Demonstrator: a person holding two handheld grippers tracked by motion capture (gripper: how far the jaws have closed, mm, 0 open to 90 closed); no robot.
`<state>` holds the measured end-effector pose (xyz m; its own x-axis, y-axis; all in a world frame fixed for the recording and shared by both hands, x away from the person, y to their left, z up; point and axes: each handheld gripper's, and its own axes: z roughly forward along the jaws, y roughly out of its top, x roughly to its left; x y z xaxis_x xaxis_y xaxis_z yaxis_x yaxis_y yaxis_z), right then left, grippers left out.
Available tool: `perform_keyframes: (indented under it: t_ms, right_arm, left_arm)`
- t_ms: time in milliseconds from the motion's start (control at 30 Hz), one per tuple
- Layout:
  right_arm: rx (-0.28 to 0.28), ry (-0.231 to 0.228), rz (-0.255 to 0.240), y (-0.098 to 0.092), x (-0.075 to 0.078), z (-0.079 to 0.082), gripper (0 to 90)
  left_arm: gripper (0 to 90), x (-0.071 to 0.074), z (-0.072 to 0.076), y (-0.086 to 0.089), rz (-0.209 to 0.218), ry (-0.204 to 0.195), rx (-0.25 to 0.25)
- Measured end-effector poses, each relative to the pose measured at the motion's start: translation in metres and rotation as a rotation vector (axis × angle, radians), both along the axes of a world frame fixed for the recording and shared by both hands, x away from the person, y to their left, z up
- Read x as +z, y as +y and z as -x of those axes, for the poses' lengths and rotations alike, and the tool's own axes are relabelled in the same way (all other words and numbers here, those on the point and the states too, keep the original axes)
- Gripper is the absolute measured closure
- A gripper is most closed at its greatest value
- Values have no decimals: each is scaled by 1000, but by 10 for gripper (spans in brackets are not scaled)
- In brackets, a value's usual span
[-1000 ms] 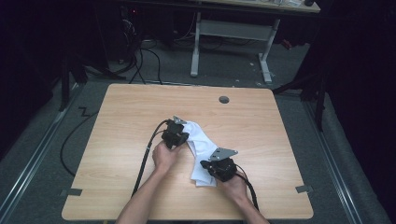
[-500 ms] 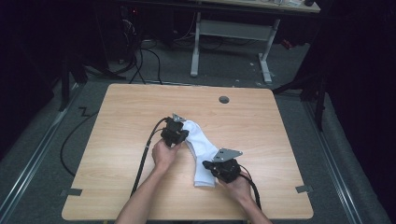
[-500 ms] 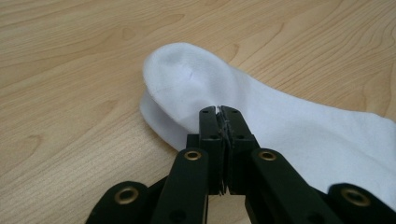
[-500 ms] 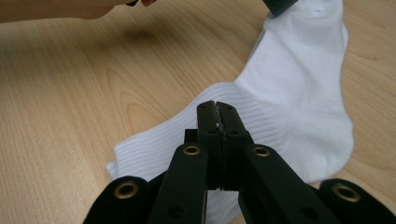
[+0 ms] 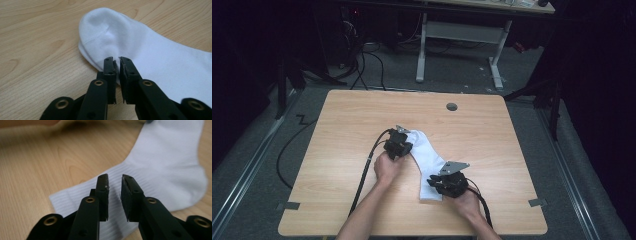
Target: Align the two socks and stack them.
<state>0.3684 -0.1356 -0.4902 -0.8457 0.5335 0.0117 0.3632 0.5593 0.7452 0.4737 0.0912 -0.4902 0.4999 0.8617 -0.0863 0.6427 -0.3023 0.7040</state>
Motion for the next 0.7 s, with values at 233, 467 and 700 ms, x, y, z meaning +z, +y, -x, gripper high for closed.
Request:
perform_keyframes:
  t_ms: [233, 467, 700]
  right_arm:
    - [-137, -47, -39, -9, 11, -16, 733]
    - [-204, -31, -26, -3, 7, -33, 808]
    - [-247, 4, -11, -1, -1, -48, 809]
  left_arm:
    - [744, 8, 5, -2, 19, -30, -14]
    - [630, 6, 24, -17, 49, -41, -99]
    - [598, -2, 29, -27, 18, -29, -135]
